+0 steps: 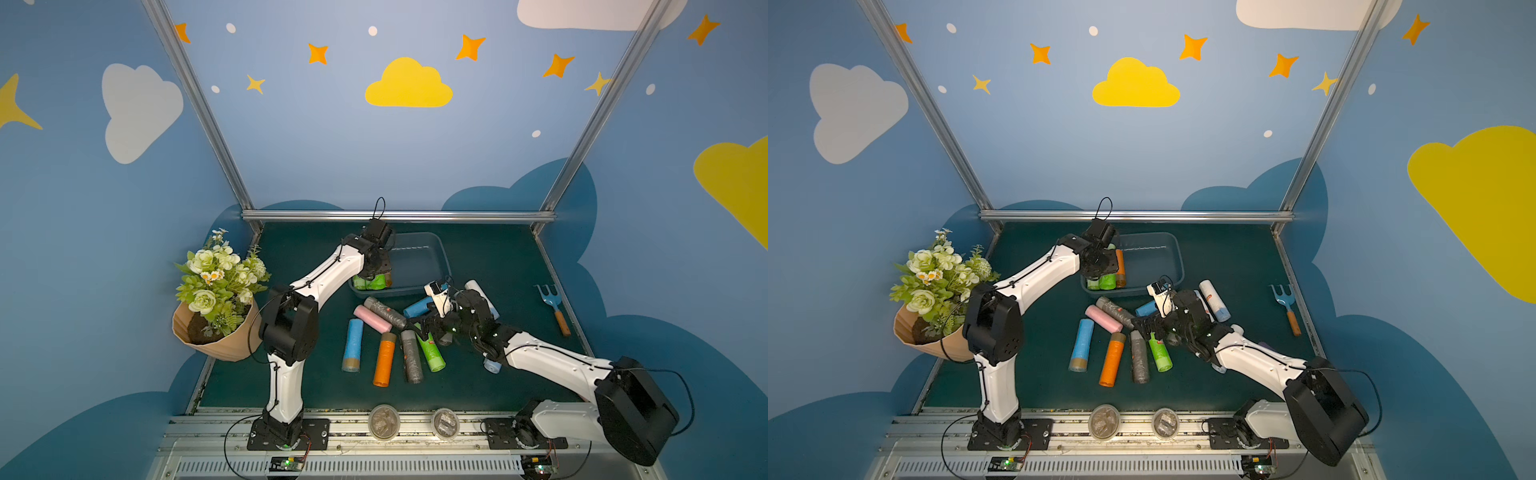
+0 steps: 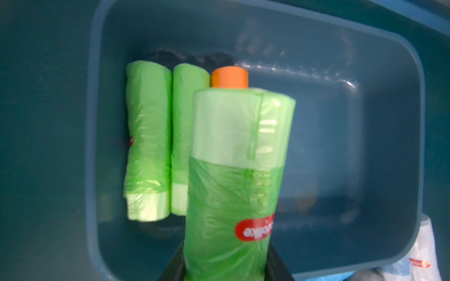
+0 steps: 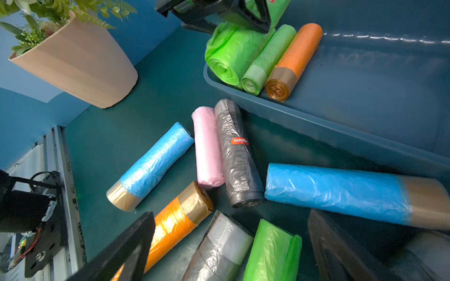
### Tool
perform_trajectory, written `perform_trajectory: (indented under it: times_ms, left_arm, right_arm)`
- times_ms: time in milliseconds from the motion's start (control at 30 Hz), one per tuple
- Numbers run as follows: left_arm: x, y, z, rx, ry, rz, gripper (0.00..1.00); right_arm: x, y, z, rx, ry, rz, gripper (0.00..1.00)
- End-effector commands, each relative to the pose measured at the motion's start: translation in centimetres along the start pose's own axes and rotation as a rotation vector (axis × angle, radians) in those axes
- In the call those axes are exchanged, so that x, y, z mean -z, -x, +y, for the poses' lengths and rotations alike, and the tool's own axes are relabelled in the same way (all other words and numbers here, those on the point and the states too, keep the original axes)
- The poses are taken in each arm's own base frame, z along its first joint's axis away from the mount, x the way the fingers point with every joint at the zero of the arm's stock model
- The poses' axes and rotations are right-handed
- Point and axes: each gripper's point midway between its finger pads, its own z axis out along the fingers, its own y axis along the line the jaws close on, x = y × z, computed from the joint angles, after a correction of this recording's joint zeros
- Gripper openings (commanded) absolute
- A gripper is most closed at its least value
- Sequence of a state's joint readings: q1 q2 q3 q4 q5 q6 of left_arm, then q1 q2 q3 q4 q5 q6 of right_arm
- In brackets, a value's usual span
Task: Put the roll of trash bags into the storage box
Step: Place the roll of trash bags in the storage box.
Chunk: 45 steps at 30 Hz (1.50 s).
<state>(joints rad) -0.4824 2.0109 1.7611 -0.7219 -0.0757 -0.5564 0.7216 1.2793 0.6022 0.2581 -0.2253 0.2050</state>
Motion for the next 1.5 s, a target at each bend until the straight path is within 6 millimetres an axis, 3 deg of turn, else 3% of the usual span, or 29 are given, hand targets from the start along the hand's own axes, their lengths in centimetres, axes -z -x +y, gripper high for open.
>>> perform_trajectory:
  times_ms: [0, 167, 567, 867, 1233, 1467]
  left_arm:
    - [-0.6, 0.7, -0.7, 0.014, -0.003, 0.0, 0.41]
    - [-1.9, 2.2, -2.8, 0.002, -0.034, -0.021, 0.41]
    - [-6.9, 3.2, -5.1, 0.032, -0.04, -0.03, 0.42]
    - [-9.4, 2.3, -4.9, 0.066, -0.012, -0.008, 0.42]
    - [-10.6, 2.0, -4.5, 0.061, 0.04, 0.013, 0.43]
    - [-10.8, 2.2, -3.3, 0.052, 0.12, 0.01, 0.43]
  right_arm:
    - [0.0, -0.1, -0.2, 0.003, -0.002, -0.013, 0.96]
    - [0.2, 0.0, -0.1, 0.018, -0.001, -0.02, 0.96]
    - [0.2, 0.0, -0.1, 0.025, 0.0, -0.02, 0.96]
    - [0.1, 0.2, -0.1, 0.021, 0.002, -0.021, 0.96]
    - [0.0, 0.0, -0.1, 0.023, 0.001, -0.014, 0.96]
    - [0.0, 0.0, -0.1, 0.023, 0.002, -0.013, 0.96]
